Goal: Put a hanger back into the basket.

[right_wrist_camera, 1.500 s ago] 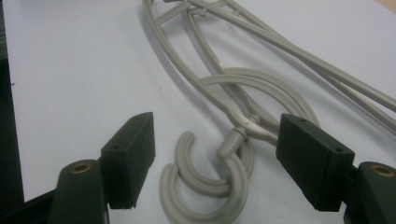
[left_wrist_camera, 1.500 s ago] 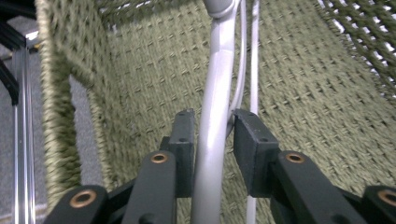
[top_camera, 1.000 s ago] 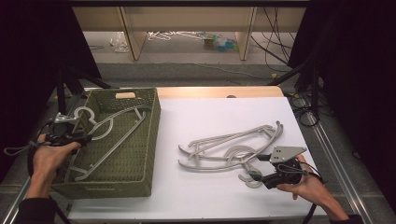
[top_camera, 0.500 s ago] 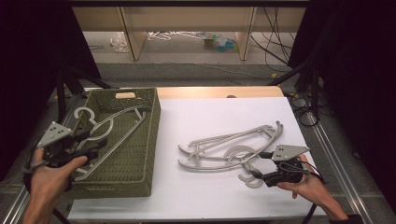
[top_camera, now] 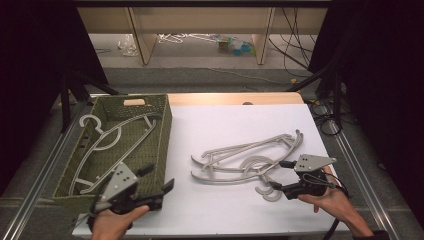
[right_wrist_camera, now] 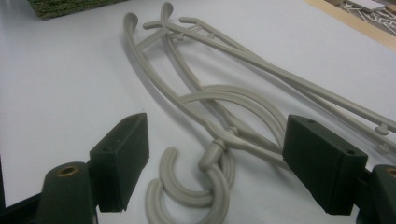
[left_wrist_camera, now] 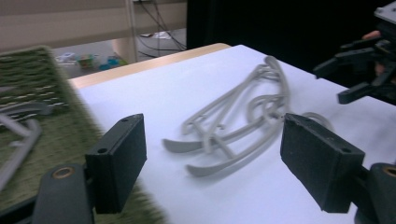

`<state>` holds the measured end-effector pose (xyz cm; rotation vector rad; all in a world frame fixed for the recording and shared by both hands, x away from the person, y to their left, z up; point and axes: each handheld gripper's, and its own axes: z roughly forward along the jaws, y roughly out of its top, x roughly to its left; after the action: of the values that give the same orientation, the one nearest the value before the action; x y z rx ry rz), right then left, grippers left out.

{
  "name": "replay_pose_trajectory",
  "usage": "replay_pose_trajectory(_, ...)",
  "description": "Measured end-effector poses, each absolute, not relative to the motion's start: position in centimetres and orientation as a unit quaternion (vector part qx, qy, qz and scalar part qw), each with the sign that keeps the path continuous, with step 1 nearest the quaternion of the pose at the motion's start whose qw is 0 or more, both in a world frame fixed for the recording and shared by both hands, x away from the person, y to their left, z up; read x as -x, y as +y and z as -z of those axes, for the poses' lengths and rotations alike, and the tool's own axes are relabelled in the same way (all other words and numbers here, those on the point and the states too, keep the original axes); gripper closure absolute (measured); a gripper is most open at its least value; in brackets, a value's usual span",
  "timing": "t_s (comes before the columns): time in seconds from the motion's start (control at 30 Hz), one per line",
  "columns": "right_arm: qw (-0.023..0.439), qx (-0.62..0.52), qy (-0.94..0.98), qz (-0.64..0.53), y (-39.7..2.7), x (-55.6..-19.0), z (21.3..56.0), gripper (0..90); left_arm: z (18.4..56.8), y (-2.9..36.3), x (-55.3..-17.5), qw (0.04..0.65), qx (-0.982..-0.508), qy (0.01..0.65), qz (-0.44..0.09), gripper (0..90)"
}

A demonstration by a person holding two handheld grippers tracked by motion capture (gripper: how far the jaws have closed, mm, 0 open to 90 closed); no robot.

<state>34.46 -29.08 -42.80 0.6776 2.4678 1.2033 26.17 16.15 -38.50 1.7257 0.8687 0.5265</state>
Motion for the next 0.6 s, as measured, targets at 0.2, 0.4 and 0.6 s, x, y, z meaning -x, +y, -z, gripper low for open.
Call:
replay_pose_trajectory(0.2,0.156,-0.237,0.859,-0.427,-29.4,-34.2,42.9,23.6,40.9,13.2,-25.5,0.535,-0.747,0.324,-0.224,22.3)
replay_pose_trajectory(0.4,0.157,-0.235,0.859,-0.427,-29.2,-34.2,42.8,22.8,43.0,12.6,-25.0,0.539,-0.743,0.329,-0.222,21.9)
replay_pose_trajectory(0.6,0.158,-0.223,0.857,-0.436,-29.4,-34.1,42.6,20.1,44.1,12.8,-25.1,0.533,-0.752,0.318,-0.221,20.5)
